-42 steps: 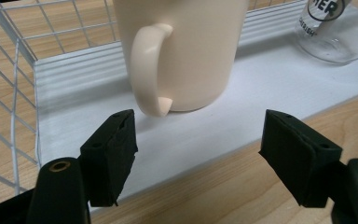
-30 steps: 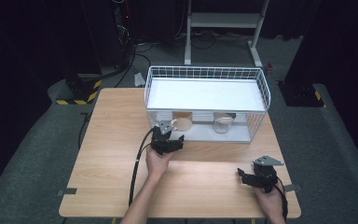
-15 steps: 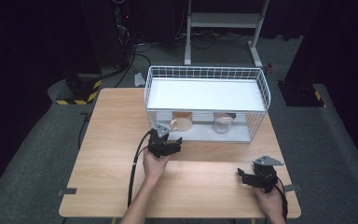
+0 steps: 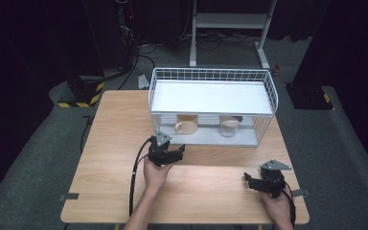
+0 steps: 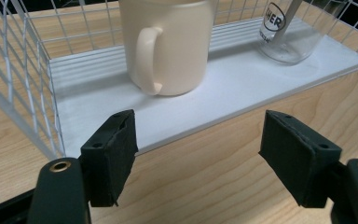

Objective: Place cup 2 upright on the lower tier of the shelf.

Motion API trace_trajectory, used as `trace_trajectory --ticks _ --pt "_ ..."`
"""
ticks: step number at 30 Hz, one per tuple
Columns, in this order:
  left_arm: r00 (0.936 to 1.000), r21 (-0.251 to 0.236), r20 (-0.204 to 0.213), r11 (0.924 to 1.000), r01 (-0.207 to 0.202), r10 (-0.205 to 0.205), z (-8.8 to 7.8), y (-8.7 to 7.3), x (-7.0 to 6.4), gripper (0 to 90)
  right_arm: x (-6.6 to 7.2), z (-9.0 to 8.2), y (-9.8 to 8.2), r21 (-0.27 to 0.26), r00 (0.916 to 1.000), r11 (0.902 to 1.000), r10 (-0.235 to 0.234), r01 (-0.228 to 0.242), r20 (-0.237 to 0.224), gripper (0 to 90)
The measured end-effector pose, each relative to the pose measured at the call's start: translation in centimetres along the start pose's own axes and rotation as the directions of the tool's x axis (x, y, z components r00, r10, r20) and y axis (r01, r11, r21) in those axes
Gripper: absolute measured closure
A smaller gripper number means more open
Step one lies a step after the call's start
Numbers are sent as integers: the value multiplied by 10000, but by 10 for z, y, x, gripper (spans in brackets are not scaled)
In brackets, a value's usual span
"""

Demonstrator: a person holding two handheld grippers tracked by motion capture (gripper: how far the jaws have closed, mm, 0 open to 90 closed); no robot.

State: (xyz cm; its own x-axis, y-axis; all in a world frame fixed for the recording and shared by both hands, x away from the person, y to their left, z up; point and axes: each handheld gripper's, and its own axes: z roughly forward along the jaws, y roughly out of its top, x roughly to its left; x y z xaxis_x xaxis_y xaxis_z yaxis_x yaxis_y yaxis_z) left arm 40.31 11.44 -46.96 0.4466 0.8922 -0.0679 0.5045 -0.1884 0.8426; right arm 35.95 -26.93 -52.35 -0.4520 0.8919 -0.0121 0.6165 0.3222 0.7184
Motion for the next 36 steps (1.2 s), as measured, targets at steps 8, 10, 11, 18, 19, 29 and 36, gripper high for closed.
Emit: trace_trajectory --ticks 8,10,11,18,19,29,36 --pt "9999 -57 62 9999 90 -90 -10 -6 3 272 0 0 0 1 10000 10000 0 0 2 241" --pt "9999 -166 36 9998 150 -150 -14 -9 3 278 0 0 0 -10 10000 10000 -27 27 7 241" --pt "9999 -166 22 9997 156 -156 -15 -10 3 279 0 0 0 0 10000 10000 0 0 2 241" --pt "9994 -289 30 9989 359 -358 -25 -14 6 276 0 0 0 -14 10000 10000 -9 9 8 241" --pt "9995 -276 39 9991 329 -328 -27 -15 7 276 0 0 0 -8 10000 10000 9 -9 4 241" --pt "9990 -160 3 9989 444 -444 -38 -26 9 273 0 0 0 -14 10000 10000 -10 10 5 241" --pt "9984 -149 -35 9983 565 -565 -43 -31 10 273 0 0 0 -11 10000 10000 -28 28 13 240"
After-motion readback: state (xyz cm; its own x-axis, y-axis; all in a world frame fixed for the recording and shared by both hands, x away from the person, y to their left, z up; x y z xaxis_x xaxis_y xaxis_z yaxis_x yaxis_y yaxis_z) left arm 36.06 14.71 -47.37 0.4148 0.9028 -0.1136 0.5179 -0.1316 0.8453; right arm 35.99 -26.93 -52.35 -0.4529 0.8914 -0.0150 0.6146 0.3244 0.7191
